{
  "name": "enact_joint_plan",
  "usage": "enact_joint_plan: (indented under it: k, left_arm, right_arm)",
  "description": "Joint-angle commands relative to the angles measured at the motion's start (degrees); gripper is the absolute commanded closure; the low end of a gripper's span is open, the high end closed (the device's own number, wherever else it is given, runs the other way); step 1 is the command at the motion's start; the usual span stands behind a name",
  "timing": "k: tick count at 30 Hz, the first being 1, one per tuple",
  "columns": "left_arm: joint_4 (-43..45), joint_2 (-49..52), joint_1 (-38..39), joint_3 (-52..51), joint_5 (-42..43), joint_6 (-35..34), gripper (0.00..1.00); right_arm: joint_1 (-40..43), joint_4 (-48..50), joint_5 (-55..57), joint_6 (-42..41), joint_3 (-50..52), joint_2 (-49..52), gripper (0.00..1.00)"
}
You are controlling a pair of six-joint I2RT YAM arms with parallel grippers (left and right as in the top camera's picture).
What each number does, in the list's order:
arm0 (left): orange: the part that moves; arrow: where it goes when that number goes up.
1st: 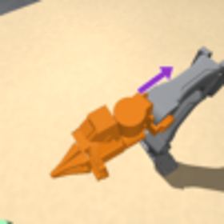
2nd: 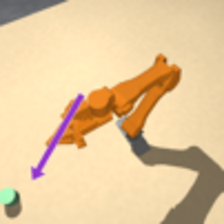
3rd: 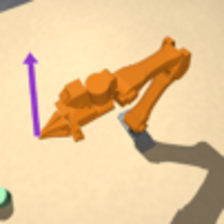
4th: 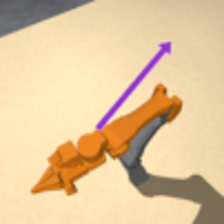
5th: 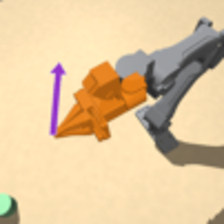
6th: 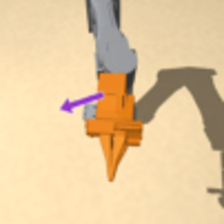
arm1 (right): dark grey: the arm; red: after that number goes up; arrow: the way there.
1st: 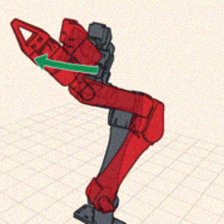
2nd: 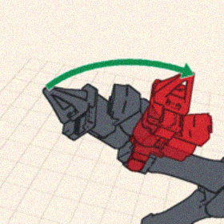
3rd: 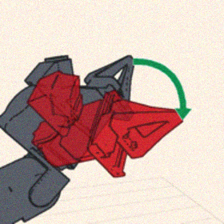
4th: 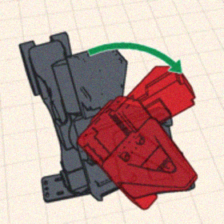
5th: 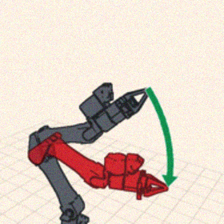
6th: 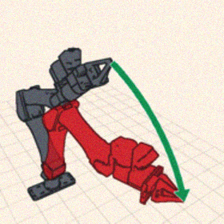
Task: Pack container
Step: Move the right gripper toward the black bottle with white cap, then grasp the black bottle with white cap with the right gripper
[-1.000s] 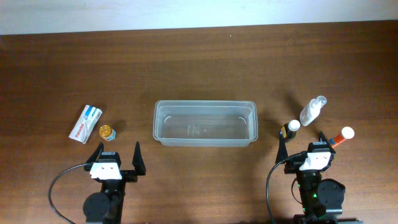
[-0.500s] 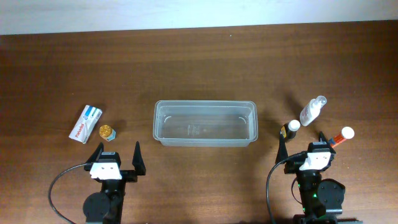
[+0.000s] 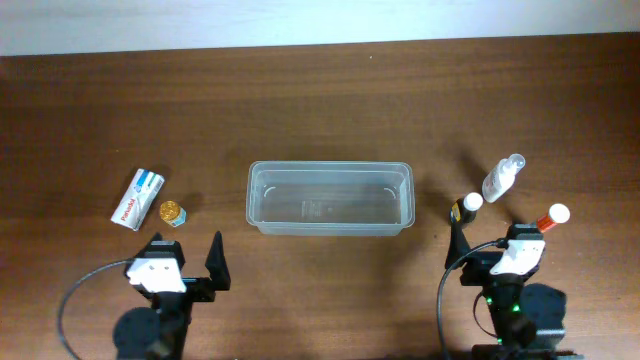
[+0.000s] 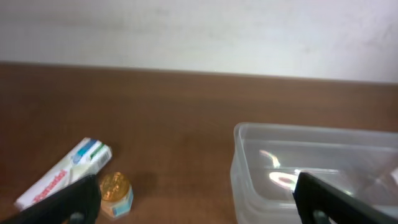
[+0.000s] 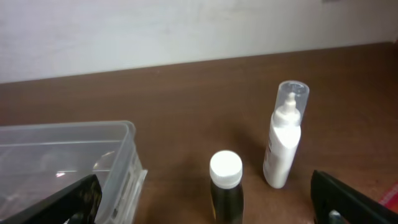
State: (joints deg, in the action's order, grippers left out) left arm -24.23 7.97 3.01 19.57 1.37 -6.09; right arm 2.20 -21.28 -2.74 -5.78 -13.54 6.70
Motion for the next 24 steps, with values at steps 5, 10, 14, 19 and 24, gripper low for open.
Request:
enact_joint_plan:
  k: [5, 10, 14, 19, 24]
  left_arm:
    - [-13.55, 21.68, 0.22, 18.86, 0.83, -0.7, 0.01]
    - [-23.65, 35.67, 0.22, 29.09, 1.09, -0.22, 0.01]
    - [-30.16, 44.02, 0.22, 35.6, 2.64, -0.28, 0.01]
    - [-32.26, 49.92, 0.22, 38.12, 2.95, -0.28, 0.0]
    - [-32.28, 52.63, 0.22, 38.12, 2.95, -0.28, 0.01]
  right_arm:
    - [-0.31, -16.59, -0.68, -0.72, -23.52, 19.91, 0.02]
    - [-0.31, -29.35, -0.7, -0.68, -37.44, 35.39, 0.02]
    - [-0.31, -36.81, -0.7, -0.61, -45.48, 46.12, 0.02]
    - [-0.31, -38.29, -0.7, 1.44, -48.04, 56.76, 0.02]
    - [-0.31, -37.7, -0.68, 0.79, -48.04, 67.34, 0.02]
